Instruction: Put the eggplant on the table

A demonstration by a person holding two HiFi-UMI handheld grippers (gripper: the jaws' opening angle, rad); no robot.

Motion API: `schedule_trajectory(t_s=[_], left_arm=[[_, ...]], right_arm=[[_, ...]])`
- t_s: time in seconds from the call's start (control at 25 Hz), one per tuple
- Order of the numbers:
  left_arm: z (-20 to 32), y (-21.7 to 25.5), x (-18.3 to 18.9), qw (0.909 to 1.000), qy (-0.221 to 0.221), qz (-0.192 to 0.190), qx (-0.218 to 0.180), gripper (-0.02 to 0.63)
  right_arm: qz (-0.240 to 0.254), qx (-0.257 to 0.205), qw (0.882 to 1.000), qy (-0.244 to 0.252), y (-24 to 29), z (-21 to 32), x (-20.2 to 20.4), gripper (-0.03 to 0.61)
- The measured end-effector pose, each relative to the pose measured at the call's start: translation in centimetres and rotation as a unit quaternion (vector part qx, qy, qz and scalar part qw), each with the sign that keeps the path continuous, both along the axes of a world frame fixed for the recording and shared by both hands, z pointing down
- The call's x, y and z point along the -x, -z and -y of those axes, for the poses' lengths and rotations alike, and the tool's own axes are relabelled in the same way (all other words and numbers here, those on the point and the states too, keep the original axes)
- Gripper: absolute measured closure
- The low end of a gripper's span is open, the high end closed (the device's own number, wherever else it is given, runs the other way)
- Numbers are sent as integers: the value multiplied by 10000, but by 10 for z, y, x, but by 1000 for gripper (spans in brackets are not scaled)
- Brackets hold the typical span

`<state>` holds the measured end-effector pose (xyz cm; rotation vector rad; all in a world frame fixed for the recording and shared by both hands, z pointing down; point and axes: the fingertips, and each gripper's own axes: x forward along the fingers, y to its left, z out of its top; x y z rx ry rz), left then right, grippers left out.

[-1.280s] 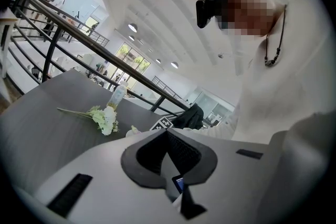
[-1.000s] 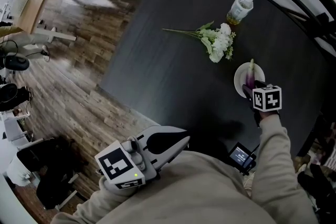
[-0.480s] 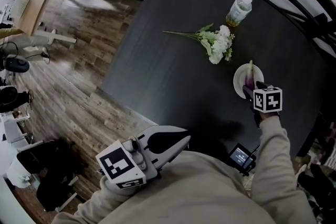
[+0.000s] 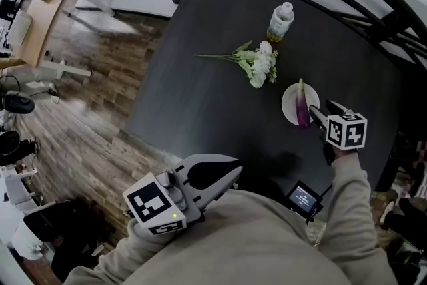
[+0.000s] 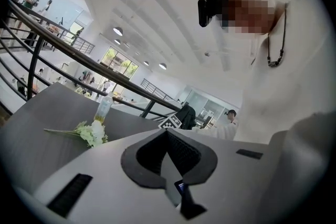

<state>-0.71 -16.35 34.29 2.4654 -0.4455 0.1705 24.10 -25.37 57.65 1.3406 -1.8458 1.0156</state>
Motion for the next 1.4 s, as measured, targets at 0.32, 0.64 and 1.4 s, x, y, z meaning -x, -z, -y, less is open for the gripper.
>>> schedule_trajectory(t_s=[0.32,0.64,1.4], left_arm=[[7,32,-24,9973,-556,-153,-454,609],[20,66,-53,9869,-1190,-293,-1047,609],[34,98,-93,9685,-1967,-567,-1420,609]], right_arm=[[898,-1287,9873,-261,122,-20,-1,486],[2002,-3045,9299,-490,256,-54,-7,563],[1916,-4179,8866,-505,348,-114,17,565]])
